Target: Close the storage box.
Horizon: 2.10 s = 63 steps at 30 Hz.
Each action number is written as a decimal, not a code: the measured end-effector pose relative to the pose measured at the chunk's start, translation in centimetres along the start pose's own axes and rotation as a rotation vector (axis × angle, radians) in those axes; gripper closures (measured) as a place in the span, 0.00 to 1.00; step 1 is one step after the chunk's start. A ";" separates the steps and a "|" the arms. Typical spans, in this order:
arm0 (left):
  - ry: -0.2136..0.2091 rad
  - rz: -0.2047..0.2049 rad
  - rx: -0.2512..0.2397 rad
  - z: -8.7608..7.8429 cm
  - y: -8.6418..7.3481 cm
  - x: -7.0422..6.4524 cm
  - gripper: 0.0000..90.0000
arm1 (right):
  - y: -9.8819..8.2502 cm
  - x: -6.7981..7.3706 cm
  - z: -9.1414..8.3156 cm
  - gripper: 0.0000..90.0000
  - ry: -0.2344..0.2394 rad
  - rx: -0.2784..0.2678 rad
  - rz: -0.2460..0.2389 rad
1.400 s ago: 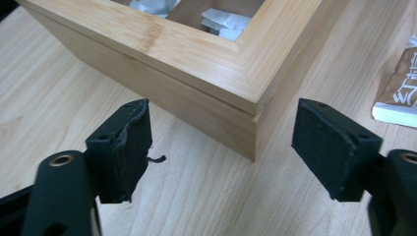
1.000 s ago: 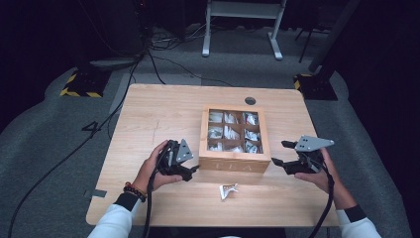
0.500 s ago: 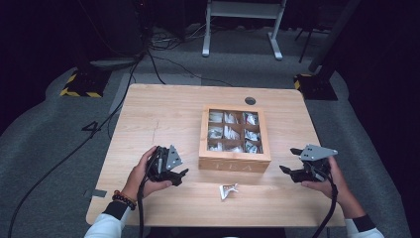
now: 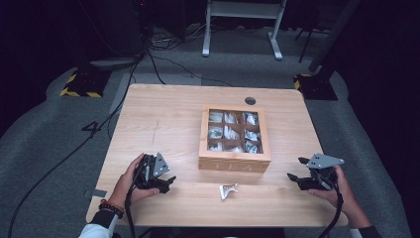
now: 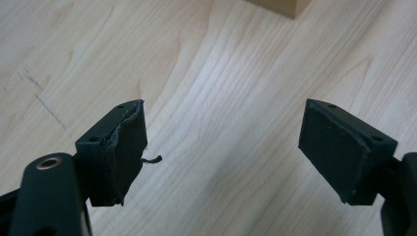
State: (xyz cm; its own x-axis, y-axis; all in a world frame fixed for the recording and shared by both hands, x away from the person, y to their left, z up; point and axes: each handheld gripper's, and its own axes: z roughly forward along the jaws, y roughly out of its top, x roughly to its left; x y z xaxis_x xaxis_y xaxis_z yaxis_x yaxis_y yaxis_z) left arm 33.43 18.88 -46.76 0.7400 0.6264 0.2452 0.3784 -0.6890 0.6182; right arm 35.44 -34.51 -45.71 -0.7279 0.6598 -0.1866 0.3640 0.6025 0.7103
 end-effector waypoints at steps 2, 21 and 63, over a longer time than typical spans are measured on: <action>-0.008 -0.023 0.003 0.1 -0.6 0.1 0.21 | -0.7 -0.1 0.0 0.28 0.010 0.001 0.025; -0.119 -0.221 -0.009 0.1 -5.7 2.1 0.21 | -7.1 -1.0 -0.7 0.26 -0.009 0.006 0.244; -0.112 -0.269 -0.058 -0.1 -7.0 2.3 0.19 | -7.7 -0.9 -0.9 0.25 -0.037 -0.010 0.292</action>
State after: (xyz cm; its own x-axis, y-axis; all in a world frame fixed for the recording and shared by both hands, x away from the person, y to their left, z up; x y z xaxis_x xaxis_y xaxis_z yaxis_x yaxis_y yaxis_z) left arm 32.40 25.15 -50.42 0.6753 0.7374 -0.0158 0.5394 -0.4791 0.6924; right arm 32.77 -40.21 -50.37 -0.5714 0.8207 0.0019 0.5490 0.3806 0.7442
